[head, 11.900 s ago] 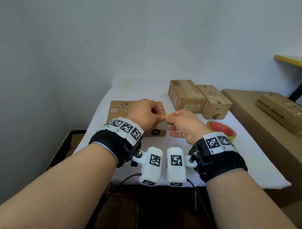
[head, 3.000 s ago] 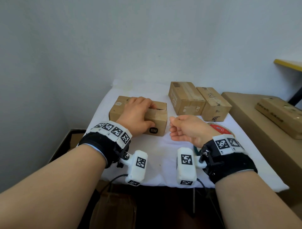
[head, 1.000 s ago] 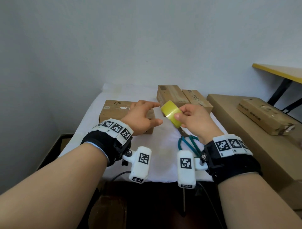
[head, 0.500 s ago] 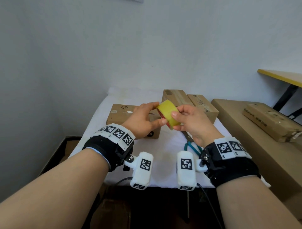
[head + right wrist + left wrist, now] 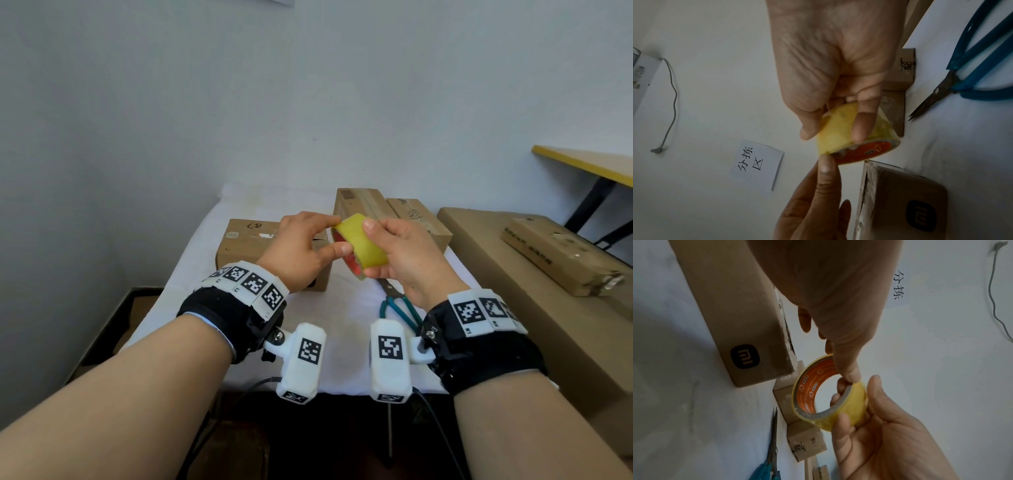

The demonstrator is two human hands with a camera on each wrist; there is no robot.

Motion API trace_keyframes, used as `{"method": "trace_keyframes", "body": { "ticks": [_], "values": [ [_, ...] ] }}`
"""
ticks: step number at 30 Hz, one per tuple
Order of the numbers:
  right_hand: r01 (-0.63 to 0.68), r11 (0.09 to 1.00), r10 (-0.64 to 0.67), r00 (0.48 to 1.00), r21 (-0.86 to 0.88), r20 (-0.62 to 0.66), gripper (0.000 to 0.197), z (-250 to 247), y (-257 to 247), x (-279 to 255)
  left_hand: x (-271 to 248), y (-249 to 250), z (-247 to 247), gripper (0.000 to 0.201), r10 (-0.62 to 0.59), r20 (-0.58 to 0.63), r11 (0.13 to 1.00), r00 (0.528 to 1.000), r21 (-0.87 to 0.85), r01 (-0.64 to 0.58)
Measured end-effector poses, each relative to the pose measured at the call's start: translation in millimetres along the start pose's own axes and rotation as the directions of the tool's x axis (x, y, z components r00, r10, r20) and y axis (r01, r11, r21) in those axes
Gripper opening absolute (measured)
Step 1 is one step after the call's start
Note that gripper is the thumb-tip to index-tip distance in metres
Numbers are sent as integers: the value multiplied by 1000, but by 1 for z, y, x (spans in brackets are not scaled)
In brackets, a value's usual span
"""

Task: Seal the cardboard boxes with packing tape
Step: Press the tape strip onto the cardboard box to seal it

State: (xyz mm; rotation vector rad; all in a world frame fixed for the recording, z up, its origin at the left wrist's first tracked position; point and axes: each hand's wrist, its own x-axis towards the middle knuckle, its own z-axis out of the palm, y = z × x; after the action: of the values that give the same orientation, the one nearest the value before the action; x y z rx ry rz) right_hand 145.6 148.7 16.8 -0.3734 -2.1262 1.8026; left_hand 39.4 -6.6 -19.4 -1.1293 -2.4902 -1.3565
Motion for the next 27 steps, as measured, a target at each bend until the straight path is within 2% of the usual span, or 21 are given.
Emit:
{"method": "trace_keyframes", "body": {
  "ticks": [5,14,18,21,27],
  "values": [
    [-67,993,64,997,94,35,32,-3,-2,-1,1,5,2,41,62,-85,998,994,12,-61],
    [-82,990,79,996,115,37,31,-2,1,1,-2,18,4,21,66,-198,997,978,-25,-72],
    [-80,993,76,996,82,48,35,-3,3,2,-2,20,4,6,43,-239,995,970,-80,-64],
    [-76,996,72,995,50,64,35,-2,4,0,-2,20,3,14,19,-235,994,972,-97,-43],
    [-51,998,49,996,30,79,19,-3,4,-1,0,16,1,16,-20,-210,994,978,-105,-2]
  ]
}}
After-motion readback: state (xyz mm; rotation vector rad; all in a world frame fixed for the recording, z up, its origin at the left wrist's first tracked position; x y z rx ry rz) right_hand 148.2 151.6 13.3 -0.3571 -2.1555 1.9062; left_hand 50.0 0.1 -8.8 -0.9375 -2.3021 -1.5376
